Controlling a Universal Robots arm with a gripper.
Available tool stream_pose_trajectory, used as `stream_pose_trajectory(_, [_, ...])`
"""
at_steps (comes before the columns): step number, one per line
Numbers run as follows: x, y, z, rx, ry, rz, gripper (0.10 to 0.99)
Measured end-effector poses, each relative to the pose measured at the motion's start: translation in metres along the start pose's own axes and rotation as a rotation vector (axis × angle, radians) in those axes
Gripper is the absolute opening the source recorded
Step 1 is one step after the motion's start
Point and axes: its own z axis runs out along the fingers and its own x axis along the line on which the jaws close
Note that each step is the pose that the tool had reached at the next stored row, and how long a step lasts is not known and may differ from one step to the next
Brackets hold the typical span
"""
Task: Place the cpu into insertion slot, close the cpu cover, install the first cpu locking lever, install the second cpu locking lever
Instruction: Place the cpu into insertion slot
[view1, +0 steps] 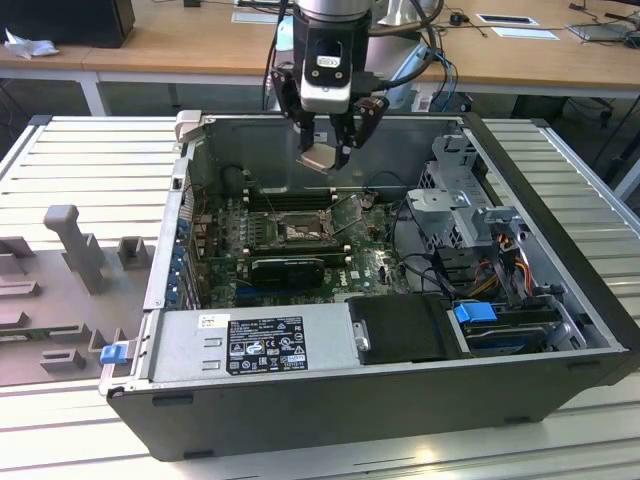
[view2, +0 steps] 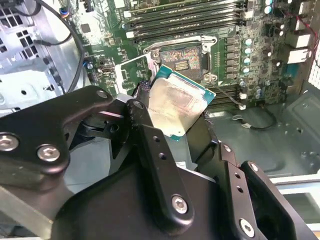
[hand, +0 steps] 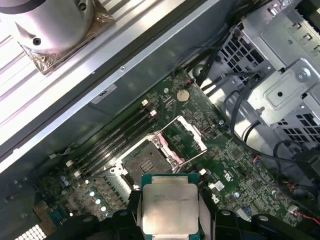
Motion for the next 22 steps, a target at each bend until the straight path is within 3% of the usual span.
stream_pose_trajectory(14, [0.0, 0.0, 0.0012, -0.003, -0.0158, 0.184, 0.541])
stream_pose_trajectory(22, [0.0, -0.0001, 0.0023, -0.005, -0.0272, 0.32, 0.541])
